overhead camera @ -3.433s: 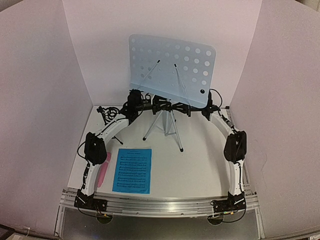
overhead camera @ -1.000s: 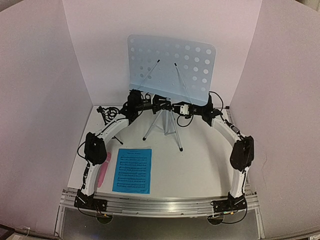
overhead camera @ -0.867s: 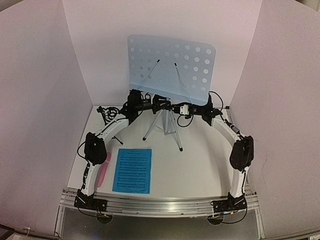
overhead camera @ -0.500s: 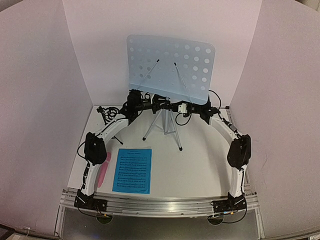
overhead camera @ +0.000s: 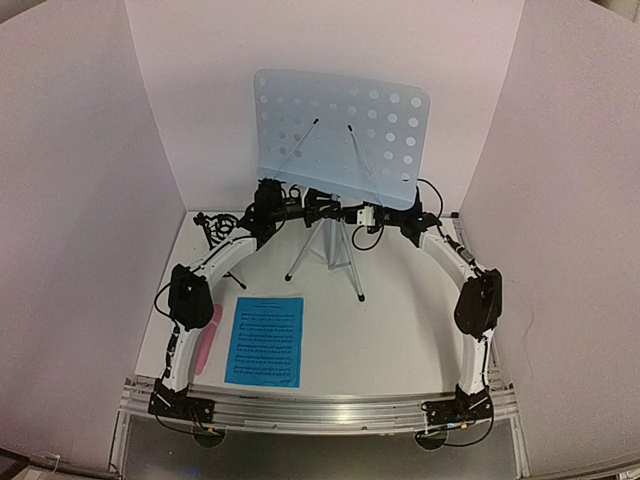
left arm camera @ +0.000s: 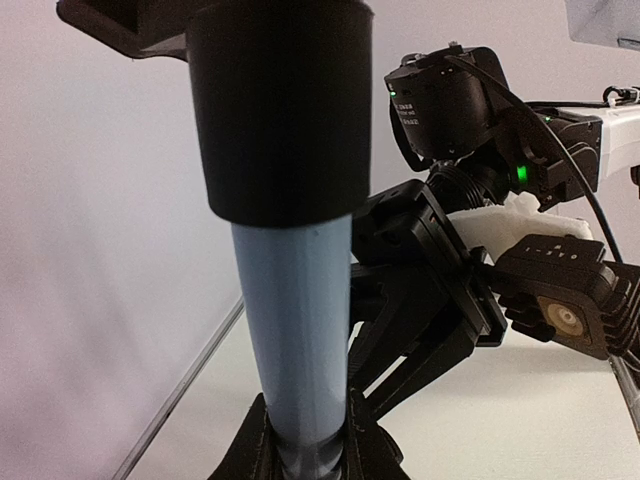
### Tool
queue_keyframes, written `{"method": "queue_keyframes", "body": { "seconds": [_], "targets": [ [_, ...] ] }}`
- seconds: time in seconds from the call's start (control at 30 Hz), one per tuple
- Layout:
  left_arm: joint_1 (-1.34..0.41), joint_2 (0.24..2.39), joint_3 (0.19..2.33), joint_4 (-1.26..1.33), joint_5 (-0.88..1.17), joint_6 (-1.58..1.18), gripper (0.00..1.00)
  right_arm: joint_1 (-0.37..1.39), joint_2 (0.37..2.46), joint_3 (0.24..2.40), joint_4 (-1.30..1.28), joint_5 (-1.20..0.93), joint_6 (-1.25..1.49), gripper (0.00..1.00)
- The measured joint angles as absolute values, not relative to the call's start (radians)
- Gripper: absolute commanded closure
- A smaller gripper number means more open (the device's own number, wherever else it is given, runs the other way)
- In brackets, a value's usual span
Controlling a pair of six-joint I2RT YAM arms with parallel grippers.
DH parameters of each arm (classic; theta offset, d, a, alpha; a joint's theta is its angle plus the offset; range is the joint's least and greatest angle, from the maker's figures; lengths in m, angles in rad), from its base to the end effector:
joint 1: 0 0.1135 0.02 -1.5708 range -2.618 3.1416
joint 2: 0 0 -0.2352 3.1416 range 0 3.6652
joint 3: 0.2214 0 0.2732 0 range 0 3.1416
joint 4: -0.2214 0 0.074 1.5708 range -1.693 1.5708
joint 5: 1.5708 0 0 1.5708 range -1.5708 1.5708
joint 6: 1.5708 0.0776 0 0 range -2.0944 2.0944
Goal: Set up the instrument practice props
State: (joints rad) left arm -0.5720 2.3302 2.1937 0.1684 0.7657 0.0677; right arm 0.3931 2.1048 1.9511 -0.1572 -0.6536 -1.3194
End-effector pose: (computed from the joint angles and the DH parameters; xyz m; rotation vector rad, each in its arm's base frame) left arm 0.4619 -0.3614 0.3114 1.0696 1.2346 -0.9767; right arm 0.4820 0.2510 0.2930 -1.6175 0.8263 -0.0396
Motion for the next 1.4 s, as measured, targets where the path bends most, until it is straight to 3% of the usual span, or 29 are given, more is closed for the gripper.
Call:
{"method": "queue_keyframes", "body": {
  "seconds": [0.23, 0.97, 1.4],
  "targets": [
    [-0.572, 2.33, 2.194, 0.17, 0.795, 0.074, 1.0, 0.391, 2.115, 2.012, -0.262, -0.685, -1.084, 1.0],
    [-0.572, 2.33, 2.205, 0.147, 0.803, 0.059, 1.0, 0.326, 2.327, 2.277, -0.341, -1.073, -0.107, 1.0],
    [-0.566, 2.33, 2.205, 0.139, 0.786, 0.051, 1.0, 0.321, 2.375, 2.266, -0.178, -1.136, 0.866, 1.0]
  ]
}}
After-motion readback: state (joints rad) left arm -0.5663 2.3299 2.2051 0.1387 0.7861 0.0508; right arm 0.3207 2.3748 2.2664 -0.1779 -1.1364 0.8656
